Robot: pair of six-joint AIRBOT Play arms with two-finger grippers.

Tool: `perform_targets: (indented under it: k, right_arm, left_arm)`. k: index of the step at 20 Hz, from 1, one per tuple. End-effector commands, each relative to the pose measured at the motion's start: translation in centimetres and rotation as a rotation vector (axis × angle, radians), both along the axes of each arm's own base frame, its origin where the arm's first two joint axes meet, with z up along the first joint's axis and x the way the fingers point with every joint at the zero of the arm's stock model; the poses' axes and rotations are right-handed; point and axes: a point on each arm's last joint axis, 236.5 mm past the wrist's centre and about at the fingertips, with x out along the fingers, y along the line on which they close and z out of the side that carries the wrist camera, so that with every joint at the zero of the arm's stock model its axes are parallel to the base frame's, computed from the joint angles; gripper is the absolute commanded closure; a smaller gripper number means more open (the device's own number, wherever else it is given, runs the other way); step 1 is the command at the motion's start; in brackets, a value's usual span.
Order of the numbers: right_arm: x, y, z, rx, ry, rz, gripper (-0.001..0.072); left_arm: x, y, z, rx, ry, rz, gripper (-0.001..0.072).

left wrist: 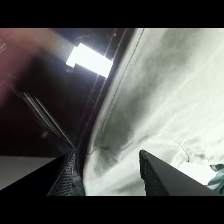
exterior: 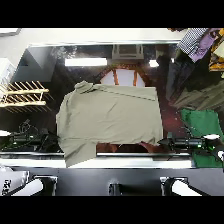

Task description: Fold the clothes and pants, and hang the long-sleeved shirts on hangers.

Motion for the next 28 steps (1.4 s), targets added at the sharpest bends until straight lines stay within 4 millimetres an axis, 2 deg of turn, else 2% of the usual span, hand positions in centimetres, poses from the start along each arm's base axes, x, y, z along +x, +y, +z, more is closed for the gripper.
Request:
perform_targets:
  k: [1,8,11,12,14,16,18,21,24,26,28]
  right_arm:
    - [0.1,0.0,0.0,-0.002,-0.002,-0.004,0.0679]
    - [0.1,0.0,0.1,-0.002,-0.003,-0.004,0.0679]
    - [0.2,-0.1,0.0,-0.004,-0.004,-0.007,0.068]
    - [0.2,-0.1,0.0,-0.004,-0.004,-0.006,0.068]
    - [0.2,0.0,0.1,-0.001,-0.005,-0.007,0.068]
    - [1.0,0.4,0.7,0.027,-0.043,-0.016,0.0681]
    - [2.9,0.9,2.3,0.082,-0.13,-0.055,0.0682]
    - [6.4,0.5,5.0,0.088,-0.282,-0.11,0.0683]
    - [10.5,1.6,7.9,-0.02,-0.412,-0.016,0.0684]
    - [15.1,2.3,12.0,-0.107,-0.546,0.01,0.0684]
    - [19.8,2.3,17.7,-0.224,-0.707,0.019,0.0684]
  left_arm:
    - [-0.1,0.0,-0.3,0.003,0.003,0.002,0.0253]
    - [-0.2,-1.6,-1.3,0.019,-0.003,-0.021,0.0253]
    - [0.3,-1.7,-1.6,0.044,-0.013,-0.018,0.0254]
    - [0.5,-1.6,-1.7,0.052,-0.016,-0.01,0.0299]
    - [1.0,-1.4,-1.7,0.059,-0.027,0.002,0.0688]
    - [1.8,-1.4,-1.2,0.048,-0.052,0.02,0.0688]
    - [3.2,-1.4,-0.2,0.037,-0.095,0.03,0.0688]
    - [6.1,-1.6,2.1,0.054,-0.185,-0.001,0.0689]
    - [10.8,-2.5,6.4,0.093,-0.337,-0.049,0.0689]
    - [14.6,-3.0,10.8,0.134,-0.466,-0.068,0.069]
    - [18.4,-2.7,16.7,0.181,-0.62,-0.055,0.069]
